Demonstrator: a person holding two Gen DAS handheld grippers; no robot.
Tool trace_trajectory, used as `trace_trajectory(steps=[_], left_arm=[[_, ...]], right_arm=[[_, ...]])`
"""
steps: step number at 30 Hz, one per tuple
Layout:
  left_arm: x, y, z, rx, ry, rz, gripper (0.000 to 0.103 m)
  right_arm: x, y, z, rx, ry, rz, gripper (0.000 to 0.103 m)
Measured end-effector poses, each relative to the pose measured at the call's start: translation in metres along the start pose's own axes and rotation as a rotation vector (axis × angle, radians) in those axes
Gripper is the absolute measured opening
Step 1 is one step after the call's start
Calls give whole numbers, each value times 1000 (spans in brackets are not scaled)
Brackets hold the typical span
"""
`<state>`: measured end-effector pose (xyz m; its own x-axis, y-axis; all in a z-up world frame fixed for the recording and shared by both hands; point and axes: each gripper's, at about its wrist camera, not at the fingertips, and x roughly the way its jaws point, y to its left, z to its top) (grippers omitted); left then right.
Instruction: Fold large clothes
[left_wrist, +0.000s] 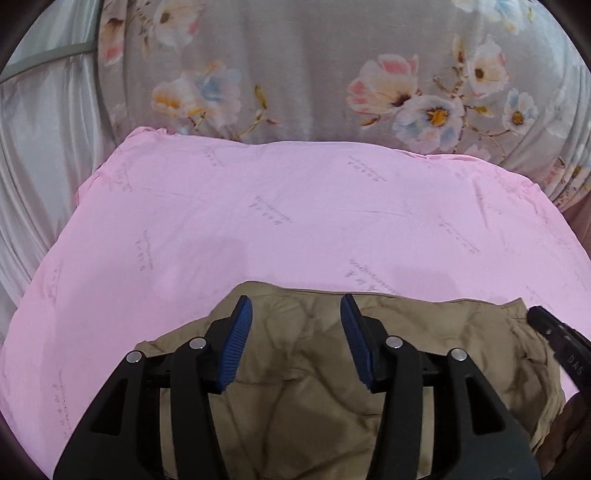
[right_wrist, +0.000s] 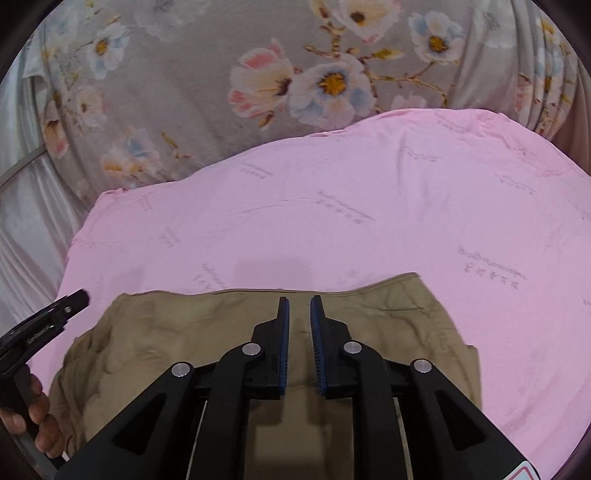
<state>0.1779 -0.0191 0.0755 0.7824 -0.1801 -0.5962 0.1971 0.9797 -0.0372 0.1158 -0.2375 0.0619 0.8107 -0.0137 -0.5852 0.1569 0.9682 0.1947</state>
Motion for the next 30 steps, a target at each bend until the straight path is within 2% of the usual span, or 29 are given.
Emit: trace_trajectory(steps=[2, 4, 8, 14, 20, 30], left_arm=[[3, -20, -1, 23, 17, 0, 49], [14, -34, -7, 40, 35, 34, 49], [44, -44, -33, 37, 90, 62, 49], [58, -40, -48, 9, 55, 75, 60], [63, -46, -55, 33, 33, 111, 61], [66, -49, -56, 46, 28, 133, 62]], right_arm=[[4, 20, -4, -37, 6, 14, 14], [18, 34, -14, -66, 25, 10, 15], [42, 30, -37, -72, 59, -6, 14], [53, 25, -50, -58, 55, -6, 14], [58, 35, -58, -113, 35, -64, 14], [63, 32, -60, -110, 38, -60, 14]])
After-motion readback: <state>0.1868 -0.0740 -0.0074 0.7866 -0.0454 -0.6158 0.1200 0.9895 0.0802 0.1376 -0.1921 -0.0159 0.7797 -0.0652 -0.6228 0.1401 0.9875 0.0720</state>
